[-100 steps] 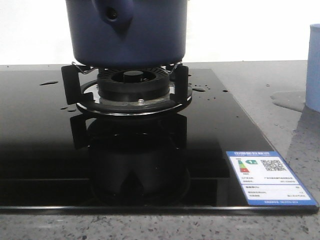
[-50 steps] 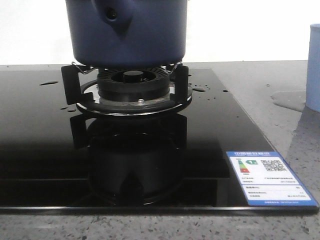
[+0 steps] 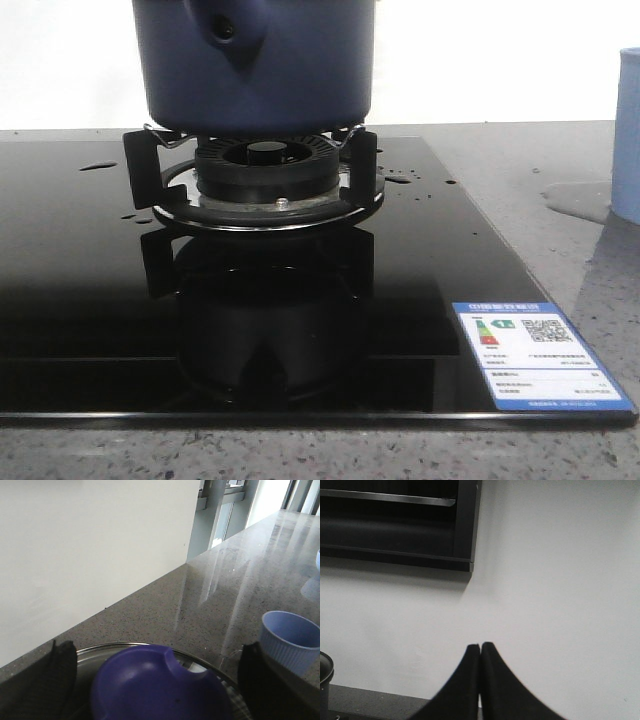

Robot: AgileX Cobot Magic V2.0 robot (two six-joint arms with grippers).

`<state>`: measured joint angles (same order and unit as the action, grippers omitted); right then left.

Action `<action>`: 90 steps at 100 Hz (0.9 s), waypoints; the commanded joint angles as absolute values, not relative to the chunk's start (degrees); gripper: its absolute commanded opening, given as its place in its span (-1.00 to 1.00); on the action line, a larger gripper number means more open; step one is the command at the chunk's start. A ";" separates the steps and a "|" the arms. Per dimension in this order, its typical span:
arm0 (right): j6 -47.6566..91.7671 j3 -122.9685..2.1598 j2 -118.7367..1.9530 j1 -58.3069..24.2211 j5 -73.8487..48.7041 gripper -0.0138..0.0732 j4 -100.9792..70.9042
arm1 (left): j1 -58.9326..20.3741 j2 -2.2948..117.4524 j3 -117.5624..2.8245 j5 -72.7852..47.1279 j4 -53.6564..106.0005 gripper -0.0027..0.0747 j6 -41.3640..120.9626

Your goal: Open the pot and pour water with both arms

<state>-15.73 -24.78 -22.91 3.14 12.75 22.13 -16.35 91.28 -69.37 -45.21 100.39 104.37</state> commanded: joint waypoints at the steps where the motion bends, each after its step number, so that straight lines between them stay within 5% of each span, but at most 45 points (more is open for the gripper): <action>1: -15.54 -26.82 -23.02 3.50 15.97 -0.85 21.45 | -16.33 86.96 -71.34 -47.98 104.31 0.63 104.57; 9: -15.54 -26.82 -22.36 3.50 15.19 -0.85 21.45 | -15.94 83.64 -71.34 -46.99 104.31 0.46 102.67; 31: -15.54 -26.64 -18.09 3.50 3.03 -0.85 21.45 | -12.02 69.34 -66.93 -40.22 102.58 -0.58 96.50; 45: -15.54 -25.87 -14.99 3.16 -1.95 -0.85 21.37 | -10.94 57.40 -59.35 -30.22 100.58 -0.98 96.50; 90: -15.54 -22.01 -12.98 -6.03 -6.35 -0.85 13.39 | -10.94 28.67 -27.14 -18.78 99.62 -0.98 96.50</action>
<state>-15.73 -20.57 -12.53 -5.01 -10.22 13.42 -11.06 31.61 -29.51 -18.90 98.13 97.04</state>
